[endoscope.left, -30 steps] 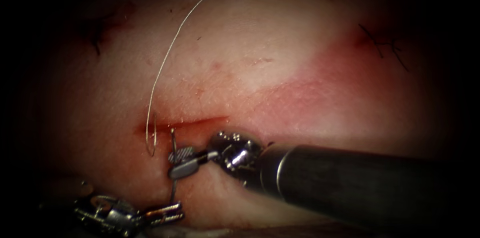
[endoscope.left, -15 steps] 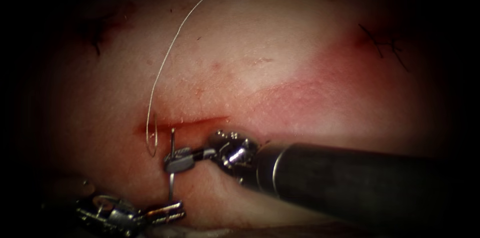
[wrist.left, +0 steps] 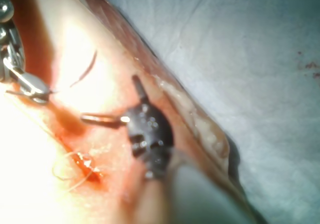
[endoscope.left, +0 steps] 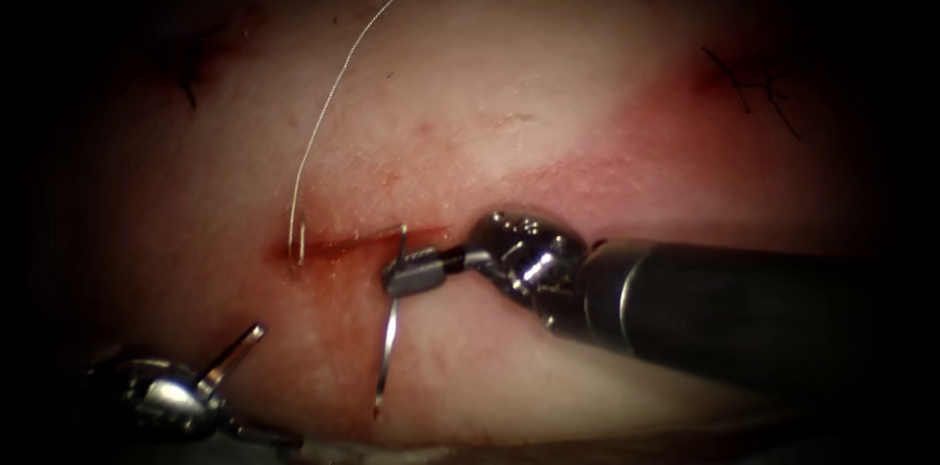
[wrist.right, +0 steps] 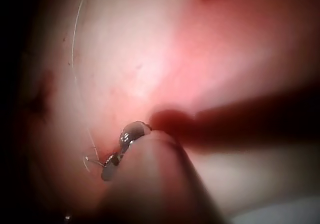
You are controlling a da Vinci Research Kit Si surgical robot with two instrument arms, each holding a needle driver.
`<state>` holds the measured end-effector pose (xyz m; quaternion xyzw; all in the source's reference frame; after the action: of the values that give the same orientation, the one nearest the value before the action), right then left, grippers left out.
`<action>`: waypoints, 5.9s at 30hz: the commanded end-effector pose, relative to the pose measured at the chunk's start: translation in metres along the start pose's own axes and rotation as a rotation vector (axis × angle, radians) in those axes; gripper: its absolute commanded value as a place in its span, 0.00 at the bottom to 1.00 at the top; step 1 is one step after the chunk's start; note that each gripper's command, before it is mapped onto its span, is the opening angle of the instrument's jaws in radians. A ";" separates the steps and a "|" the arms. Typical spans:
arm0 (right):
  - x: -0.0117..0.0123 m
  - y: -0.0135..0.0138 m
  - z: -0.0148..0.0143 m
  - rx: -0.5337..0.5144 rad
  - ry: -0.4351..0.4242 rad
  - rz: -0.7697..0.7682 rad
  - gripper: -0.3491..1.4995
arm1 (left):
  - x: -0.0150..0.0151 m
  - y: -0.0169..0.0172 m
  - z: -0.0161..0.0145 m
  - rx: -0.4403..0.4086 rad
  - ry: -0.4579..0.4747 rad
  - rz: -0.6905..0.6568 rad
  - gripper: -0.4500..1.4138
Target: Wound Closure
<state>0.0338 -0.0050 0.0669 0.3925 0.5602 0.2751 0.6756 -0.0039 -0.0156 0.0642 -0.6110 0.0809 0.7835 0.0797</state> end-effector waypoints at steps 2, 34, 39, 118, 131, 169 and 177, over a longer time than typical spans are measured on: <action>0.0013 -0.0007 0.0007 -0.008 0.009 -0.066 0.00 | -0.0019 0.0007 0.0007 -0.004 -0.008 -0.008 0.68; 0.0043 -0.0002 0.0030 -0.308 -0.258 -0.839 0.00 | -0.0164 -0.0034 0.0027 0.042 -0.200 -0.034 0.23; 0.0029 0.0003 0.0040 -0.326 -0.280 -0.924 0.00 | -0.0170 -0.0046 0.0029 0.039 -0.210 -0.058 0.22; -0.0056 0.0079 0.0094 -0.423 -0.284 -1.248 0.00 | -0.0195 0.0000 0.0043 -0.044 -0.255 -0.105 0.15; -0.0046 0.0089 0.0084 -0.462 -0.341 -0.937 0.00 | -0.0195 0.0000 0.0045 -0.040 -0.257 -0.105 0.14; -0.0027 0.0082 0.0090 -0.594 -0.234 -1.062 0.00 | -0.0195 0.0001 0.0045 -0.033 -0.261 -0.104 0.13; -0.0039 0.0075 0.0097 -0.576 -0.204 -1.117 0.00 | -0.0194 0.0002 0.0045 -0.032 -0.261 -0.104 0.12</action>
<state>0.0423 -0.0058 0.0754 -0.1355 0.5182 -0.0179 0.8443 -0.0029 -0.0145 0.0835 -0.5079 0.0277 0.8526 0.1195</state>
